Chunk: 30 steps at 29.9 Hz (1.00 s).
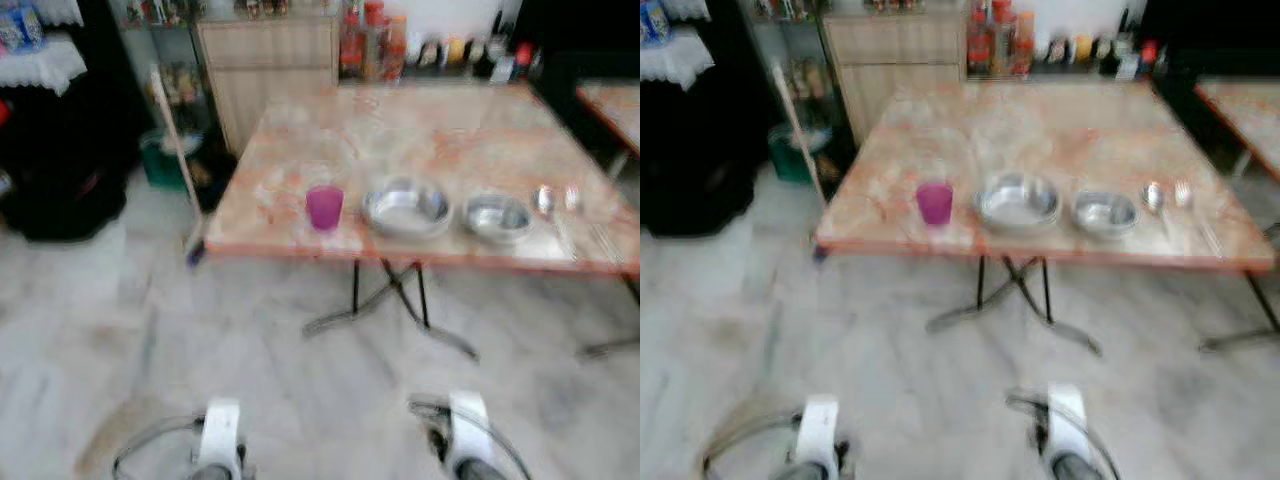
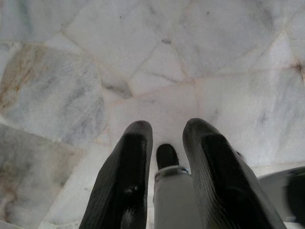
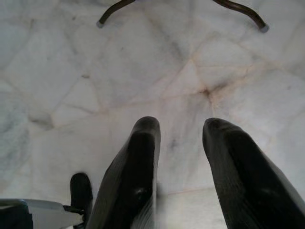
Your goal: Setting the table
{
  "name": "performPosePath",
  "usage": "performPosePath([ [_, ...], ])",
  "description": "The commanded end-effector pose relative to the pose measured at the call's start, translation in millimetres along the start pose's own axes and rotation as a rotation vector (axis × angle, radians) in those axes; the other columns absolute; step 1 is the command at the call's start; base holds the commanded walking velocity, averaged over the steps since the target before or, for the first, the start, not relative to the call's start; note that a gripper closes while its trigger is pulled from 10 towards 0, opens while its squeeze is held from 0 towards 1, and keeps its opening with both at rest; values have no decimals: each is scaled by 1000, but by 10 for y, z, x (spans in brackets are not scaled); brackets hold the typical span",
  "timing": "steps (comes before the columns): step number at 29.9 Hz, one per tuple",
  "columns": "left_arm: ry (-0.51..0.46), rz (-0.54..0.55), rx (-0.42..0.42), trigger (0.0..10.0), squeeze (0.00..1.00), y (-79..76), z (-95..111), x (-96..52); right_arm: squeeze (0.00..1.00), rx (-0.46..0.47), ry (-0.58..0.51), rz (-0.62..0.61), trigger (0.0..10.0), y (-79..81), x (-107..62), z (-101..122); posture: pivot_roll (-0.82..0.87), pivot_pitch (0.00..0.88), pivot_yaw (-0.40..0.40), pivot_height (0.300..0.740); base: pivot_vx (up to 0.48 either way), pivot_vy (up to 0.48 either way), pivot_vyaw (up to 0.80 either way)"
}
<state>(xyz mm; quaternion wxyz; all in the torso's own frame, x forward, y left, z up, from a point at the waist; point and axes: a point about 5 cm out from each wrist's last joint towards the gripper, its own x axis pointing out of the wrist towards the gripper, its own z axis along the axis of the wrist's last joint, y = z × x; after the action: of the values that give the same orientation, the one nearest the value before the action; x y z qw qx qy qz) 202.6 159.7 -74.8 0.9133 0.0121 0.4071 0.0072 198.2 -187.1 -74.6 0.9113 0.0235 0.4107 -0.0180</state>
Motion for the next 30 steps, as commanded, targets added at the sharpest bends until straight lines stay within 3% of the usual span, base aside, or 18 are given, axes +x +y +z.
performPosePath([
  [1,-18,-10,3,10000,0,-27,45,9,0,2,-13,-14,10000,-52,1,39,-154,0,13,740,0,-270,0],
  [11,-35,-10,3,10000,0,-13,76,13,0,6,-14,-10,10000,-28,6,43,-149,0,17,740,0,-158,0],
  [16,-87,-19,-10,10000,0,-15,196,30,0,7,-12,-11,10000,-21,7,42,-148,0,19,740,0,0,0],
  [27,-352,-120,0,10000,0,-157,772,41,0,3,-9,-14,10000,-13,8,37,-143,0,18,740,0,0,0],
  [30,-467,-149,5,10000,0,-237,996,9,0,6,-23,-19,10000,-19,11,64,-132,0,14,740,0,0,0],
])
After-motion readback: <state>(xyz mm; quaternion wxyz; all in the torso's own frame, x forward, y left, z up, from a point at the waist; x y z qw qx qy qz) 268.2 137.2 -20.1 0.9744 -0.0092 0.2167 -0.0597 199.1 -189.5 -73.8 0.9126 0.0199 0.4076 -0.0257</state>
